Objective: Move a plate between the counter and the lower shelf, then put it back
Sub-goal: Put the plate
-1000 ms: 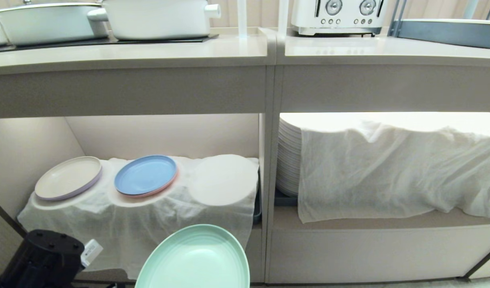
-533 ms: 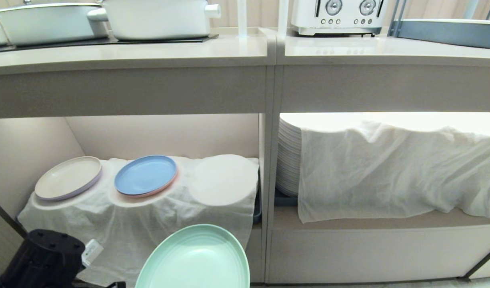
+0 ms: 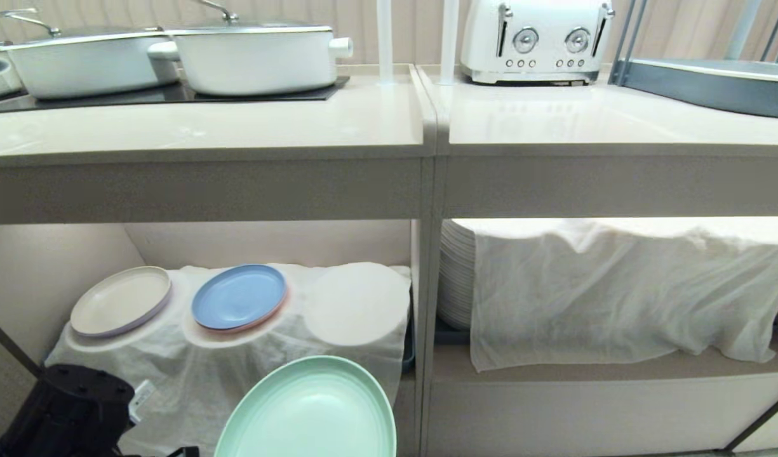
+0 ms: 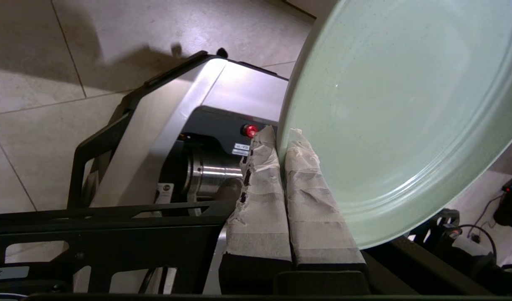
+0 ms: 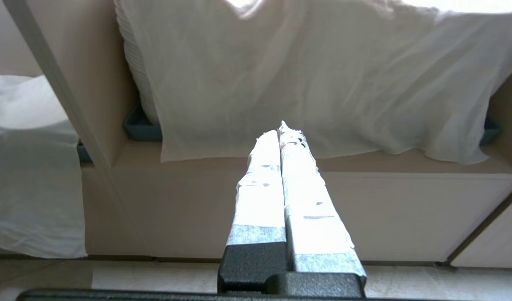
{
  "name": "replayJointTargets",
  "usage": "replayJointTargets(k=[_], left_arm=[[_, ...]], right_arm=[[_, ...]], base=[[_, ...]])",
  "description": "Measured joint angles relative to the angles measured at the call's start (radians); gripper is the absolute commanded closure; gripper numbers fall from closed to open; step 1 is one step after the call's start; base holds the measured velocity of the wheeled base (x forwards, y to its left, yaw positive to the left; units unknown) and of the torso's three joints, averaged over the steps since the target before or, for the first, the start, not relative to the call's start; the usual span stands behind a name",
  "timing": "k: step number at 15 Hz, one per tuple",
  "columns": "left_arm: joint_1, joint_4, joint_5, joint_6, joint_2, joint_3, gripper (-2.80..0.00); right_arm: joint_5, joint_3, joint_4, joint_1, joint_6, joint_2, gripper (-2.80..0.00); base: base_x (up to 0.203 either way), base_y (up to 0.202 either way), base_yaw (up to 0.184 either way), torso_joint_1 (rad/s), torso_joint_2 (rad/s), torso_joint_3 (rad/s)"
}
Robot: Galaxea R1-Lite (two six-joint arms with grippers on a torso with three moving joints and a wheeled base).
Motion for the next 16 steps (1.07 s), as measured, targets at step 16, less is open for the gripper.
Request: replayJointTargets(k=[16], left_arm=[[0.013,-0.002,-0.001,0.0,-0.001,0.0,0.0]], right_arm=[[0.0,0.0,0.001,0.0,0.0,0.0,0.0]], base=[[0.0,0.0,0.0,0.209,-0.49,-0.283]])
